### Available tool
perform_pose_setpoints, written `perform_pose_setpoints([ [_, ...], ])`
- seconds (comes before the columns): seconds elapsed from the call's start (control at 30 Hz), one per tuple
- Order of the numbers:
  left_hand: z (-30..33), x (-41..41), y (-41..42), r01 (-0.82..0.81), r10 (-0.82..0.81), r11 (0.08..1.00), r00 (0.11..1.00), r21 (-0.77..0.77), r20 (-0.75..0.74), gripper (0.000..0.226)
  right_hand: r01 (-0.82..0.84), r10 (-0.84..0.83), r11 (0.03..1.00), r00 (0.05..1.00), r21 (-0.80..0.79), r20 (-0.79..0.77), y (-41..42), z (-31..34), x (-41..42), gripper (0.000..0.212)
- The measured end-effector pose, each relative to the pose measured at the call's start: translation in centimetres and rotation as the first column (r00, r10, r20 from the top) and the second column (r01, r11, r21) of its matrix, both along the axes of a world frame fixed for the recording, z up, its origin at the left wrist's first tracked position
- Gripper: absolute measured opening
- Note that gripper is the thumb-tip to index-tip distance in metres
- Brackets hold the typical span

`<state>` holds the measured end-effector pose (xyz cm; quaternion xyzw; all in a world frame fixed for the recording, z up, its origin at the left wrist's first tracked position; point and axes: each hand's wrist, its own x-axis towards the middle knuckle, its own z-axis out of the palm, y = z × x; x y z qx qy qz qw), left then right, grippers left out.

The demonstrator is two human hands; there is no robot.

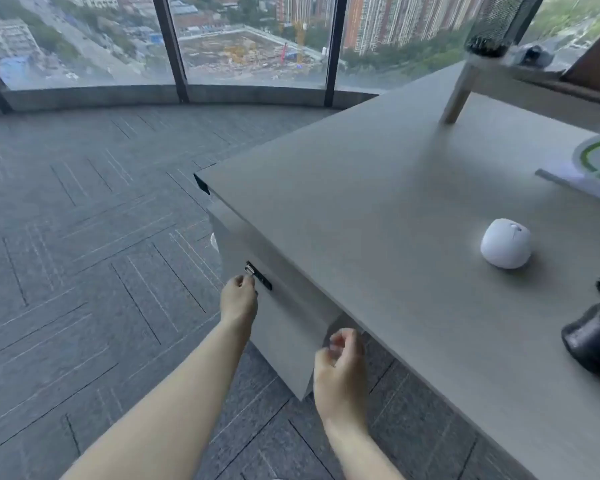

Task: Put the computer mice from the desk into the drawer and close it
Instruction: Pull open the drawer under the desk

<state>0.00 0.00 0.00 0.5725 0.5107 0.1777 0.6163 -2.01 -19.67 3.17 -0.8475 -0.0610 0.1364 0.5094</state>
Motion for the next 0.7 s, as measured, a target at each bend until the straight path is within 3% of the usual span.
perform_pose_setpoints([
  [0.1, 0.3, 1.2, 0.3, -0.116, 0.126, 0.986, 0.989, -0.116, 0.078, 0.029, 0.02, -0.02, 1.0, 1.0, 0.022, -0.008, 0.5, -0.5, 0.4, 0.037],
  [0.23, -0.7, 2.2, 0.9, -0.17, 0.185, 0.971, 0.98, -0.171, 0.076, 0.02, 0.106, -0.106, 0.993, 0.994, 0.048, -0.006, 1.1, -1.2, 0.3, 0.024],
  [0.37, -0.7, 2.7, 1.3, -0.193, 0.212, 0.961, 0.974, -0.198, 0.081, 0.013, 0.117, -0.117, 0.992, 0.993, 0.052, -0.017, 1.1, -1.6, 0.3, 0.028],
  [0.5, -0.2, 1.2, 1.1, -0.234, 0.263, 0.945, 0.959, -0.23, 0.104, 0.01, 0.01, -0.01, 1.0, 1.0, 0.009, 0.024, 0.4, -0.7, -0.1, 0.025],
  [0.7, -0.1, -5.6, 1.8, -0.268, 0.305, 0.927, 0.946, -0.262, 0.111, 0.01, -0.283, 0.285, 0.957, 0.958, -0.066, 0.032, 0.1, -0.9, -4.0, 0.018],
])
